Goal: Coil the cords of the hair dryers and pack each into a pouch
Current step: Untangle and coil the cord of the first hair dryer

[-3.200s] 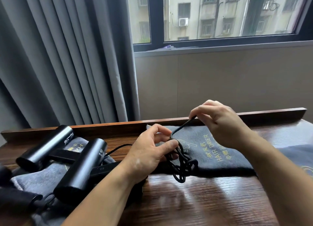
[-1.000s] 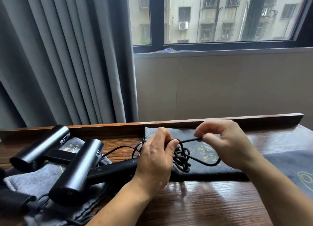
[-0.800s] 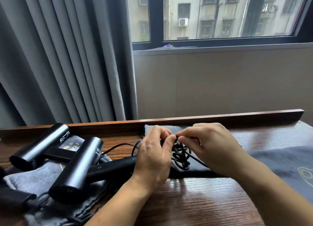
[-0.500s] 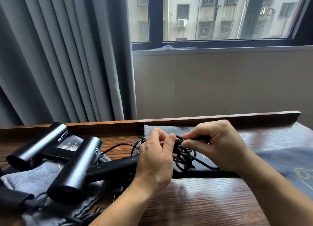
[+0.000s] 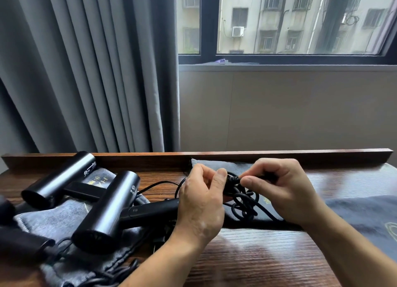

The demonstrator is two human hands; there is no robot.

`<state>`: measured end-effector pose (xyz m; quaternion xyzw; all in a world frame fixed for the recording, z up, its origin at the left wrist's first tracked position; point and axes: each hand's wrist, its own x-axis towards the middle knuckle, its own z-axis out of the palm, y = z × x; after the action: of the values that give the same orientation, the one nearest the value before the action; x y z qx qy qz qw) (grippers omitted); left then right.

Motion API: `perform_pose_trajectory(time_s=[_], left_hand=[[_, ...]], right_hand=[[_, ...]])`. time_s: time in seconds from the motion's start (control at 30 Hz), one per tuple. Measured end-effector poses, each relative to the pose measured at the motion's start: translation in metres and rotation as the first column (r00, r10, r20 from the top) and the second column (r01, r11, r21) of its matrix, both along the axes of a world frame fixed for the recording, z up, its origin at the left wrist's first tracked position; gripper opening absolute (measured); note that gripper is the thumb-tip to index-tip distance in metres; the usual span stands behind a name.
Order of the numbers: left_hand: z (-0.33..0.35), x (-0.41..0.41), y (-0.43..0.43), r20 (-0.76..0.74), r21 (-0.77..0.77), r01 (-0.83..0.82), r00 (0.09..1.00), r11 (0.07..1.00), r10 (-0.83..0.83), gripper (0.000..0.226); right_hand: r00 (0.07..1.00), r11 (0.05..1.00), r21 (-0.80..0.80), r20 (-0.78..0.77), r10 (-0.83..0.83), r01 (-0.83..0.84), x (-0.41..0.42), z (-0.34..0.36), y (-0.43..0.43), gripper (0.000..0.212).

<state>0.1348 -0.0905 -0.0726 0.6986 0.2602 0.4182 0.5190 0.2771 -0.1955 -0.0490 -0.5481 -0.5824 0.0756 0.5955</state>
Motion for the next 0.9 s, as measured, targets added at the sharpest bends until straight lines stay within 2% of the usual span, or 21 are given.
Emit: perform_pose_trajectory(time_s=[0.1, 0.17, 0.23, 0.37, 0.43, 0.53, 0.63, 0.7, 0.8, 0.9], left_hand=[[0.001, 0.000, 0.000, 0.005, 0.034, -0.002, 1.000, 0.999, 0.002, 0.026], [0.003, -0.001, -0.001, 0.016, 0.016, 0.024, 1.000, 1.000, -0.024, 0.024], [0.005, -0.002, 0.000, 0.003, -0.040, 0.027, 1.000, 0.999, -0.026, 0.024], [0.004, -0.002, 0.001, -0.040, -0.121, 0.006, 0.999, 0.993, -0.011, 0.026], [0.006, -0.002, -0.001, -0.031, -0.138, 0.016, 0.999, 0.990, -0.020, 0.026], [0.012, -0.001, -0.004, 0.061, -0.206, 0.061, 0.997, 0.977, -0.049, 0.025], [0.016, -0.001, -0.004, 0.101, -0.247, 0.119, 0.990, 0.962, -0.096, 0.028], [0.017, 0.000, -0.005, 0.116, -0.296, 0.164, 0.984, 0.941, -0.135, 0.031], [0.016, 0.000, 0.001, 0.148, -0.404, 0.172, 0.982, 0.899, -0.121, 0.030], [0.017, -0.002, 0.013, 0.246, -0.540, 0.150, 0.969, 0.828, -0.015, 0.024]], right_hand=[[0.995, 0.999, 0.022, -0.092, 0.032, -0.030, 0.001, -0.003, 0.003, 0.039], [0.991, 0.998, 0.020, -0.112, 0.068, -0.066, 0.000, -0.002, 0.003, 0.035], [0.996, 0.997, -0.004, -0.043, 0.080, -0.080, -0.001, -0.002, 0.002, 0.023], [0.981, 0.998, -0.036, 0.185, 0.049, -0.043, -0.002, 0.002, -0.001, 0.010], [0.976, 1.000, -0.014, 0.218, 0.027, -0.024, -0.002, 0.003, -0.003, 0.007], [0.999, 0.999, 0.029, 0.014, -0.038, 0.038, -0.002, 0.002, -0.003, 0.021], [0.979, 0.981, 0.046, -0.091, -0.182, 0.187, 0.001, 0.001, 0.002, 0.012], [0.968, 0.975, 0.026, -0.129, -0.217, 0.222, 0.001, 0.001, 0.006, 0.011], [0.982, 0.995, 0.058, -0.175, -0.074, 0.085, 0.003, 0.003, 0.001, 0.026], [0.936, 0.987, 0.150, -0.339, 0.097, -0.048, 0.015, 0.016, -0.010, 0.037]])
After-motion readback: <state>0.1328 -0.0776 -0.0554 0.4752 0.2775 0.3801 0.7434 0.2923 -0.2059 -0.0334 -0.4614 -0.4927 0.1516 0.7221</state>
